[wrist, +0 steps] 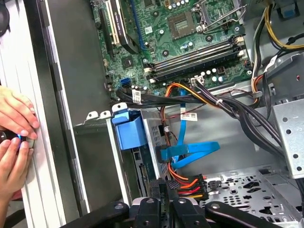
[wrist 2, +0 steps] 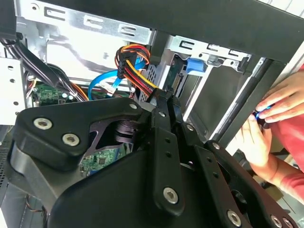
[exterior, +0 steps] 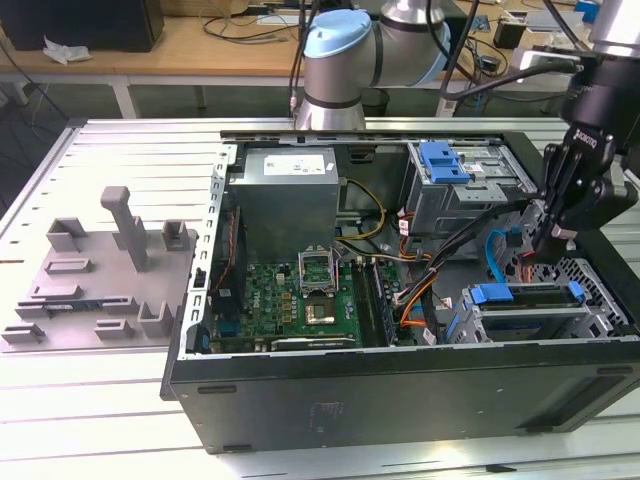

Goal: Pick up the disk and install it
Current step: 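Insert the first disk wire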

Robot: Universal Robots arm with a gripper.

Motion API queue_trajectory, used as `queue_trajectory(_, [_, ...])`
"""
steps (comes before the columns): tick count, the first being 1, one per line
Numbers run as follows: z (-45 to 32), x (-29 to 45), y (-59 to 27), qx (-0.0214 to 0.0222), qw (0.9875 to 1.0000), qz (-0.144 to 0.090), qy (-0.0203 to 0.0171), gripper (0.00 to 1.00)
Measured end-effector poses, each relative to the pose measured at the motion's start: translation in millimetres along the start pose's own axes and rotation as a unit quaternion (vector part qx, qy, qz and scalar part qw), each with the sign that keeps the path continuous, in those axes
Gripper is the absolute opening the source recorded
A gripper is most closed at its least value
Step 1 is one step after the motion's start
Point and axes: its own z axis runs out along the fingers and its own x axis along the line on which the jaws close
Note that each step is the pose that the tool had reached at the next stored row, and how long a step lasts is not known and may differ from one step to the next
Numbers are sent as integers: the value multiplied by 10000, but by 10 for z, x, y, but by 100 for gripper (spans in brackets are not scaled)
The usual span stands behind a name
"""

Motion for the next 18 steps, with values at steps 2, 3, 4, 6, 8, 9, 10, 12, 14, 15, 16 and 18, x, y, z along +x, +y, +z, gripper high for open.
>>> queue_trajectory(2, [8, 32, 6, -3, 10000, -5, -75, 16])
queue_trajectory(3, [9, 42, 7, -3, 10000, -7, -96, 16])
queue_trajectory(4, [13, 58, 8, -4, 9999, -10, -136, 16])
queue_trajectory(6, [18, 79, 10, -2, 9998, -14, -192, 16])
queue_trajectory(8, [23, 100, 10, 0, 9997, -17, -237, 16])
queue_trajectory(9, [25, 124, 9, 2, 9996, -23, -274, 16])
queue_trajectory(10, [24, 135, 8, 5, 9996, -28, -291, 16])
queue_trajectory(12, [21, 152, 6, 11, 9995, -43, -325, 16])
queue_trajectory(14, [14, 166, 4, 18, 9993, -64, -372, 16])
queue_trajectory(15, [11, 171, 3, 20, 9992, -76, -397, 16])
queue_trajectory(16, [6, 181, 1, 23, 9990, -101, -443, 16])
queue_trajectory(18, [1, 190, 1, 25, 9987, -124, -487, 16])
